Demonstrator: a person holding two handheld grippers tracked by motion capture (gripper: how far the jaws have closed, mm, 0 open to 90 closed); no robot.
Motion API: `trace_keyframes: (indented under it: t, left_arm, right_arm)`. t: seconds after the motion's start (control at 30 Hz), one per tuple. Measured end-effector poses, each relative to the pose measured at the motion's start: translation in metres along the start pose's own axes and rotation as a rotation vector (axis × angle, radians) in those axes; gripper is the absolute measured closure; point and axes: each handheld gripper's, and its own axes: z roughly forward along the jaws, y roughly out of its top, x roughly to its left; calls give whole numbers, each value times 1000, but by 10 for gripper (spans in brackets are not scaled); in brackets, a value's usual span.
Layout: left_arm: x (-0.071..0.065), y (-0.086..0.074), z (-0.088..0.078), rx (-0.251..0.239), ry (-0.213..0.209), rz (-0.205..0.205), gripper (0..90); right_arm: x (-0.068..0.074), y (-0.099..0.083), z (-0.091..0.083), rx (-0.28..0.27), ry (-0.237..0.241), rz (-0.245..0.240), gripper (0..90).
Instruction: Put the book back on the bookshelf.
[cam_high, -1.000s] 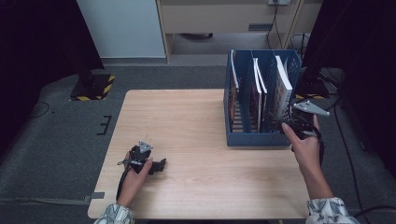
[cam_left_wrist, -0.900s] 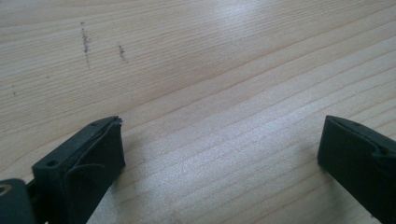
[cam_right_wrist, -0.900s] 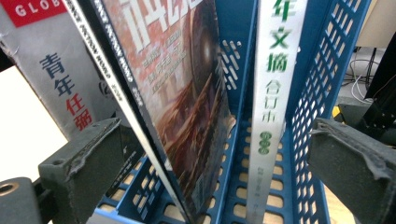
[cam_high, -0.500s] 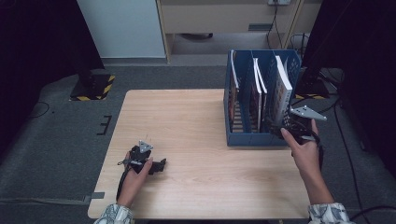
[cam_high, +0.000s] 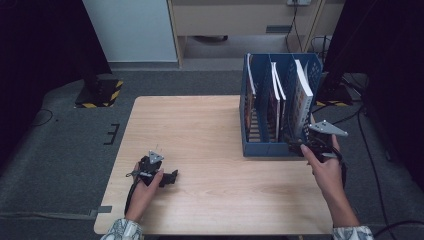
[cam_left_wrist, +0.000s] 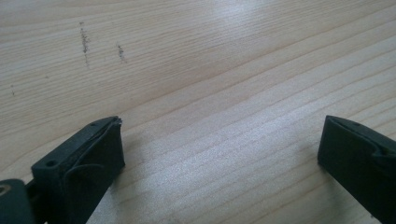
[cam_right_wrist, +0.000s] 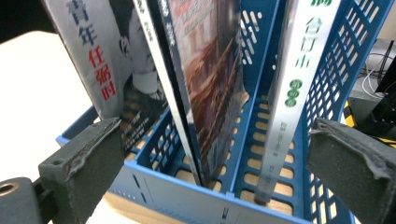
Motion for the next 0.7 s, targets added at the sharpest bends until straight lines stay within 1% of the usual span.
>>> trace_keyframes:
  t: [0.07, 0.27, 0.33, 0.4, 0.57, 0.7]
  left_arm:
    - [0, 0, 0, 0, 0, 0, 0]
    - [0, 0, 0, 0, -1, 0, 0]
    - [0, 0, 0, 0, -2, -1, 0]
    - [0, 0, 0, 1, -2, -1, 0]
    - [0, 0, 0, 1, -3, -1, 0]
    - [0, 0, 0, 1, -3, -1, 0]
  right_arm:
    - [1, -3, -1, 5, 2, -10, 48]
    - [6, -12, -4, 5, 11, 1, 49]
    - [7, -15, -5, 9, 14, -5, 48]
    - [9, -18, -6, 16, 19, 0, 48]
    - [11, -23, -10, 24, 25, -4, 48]
    - [14, -27, -14, 28, 39, -4, 48]
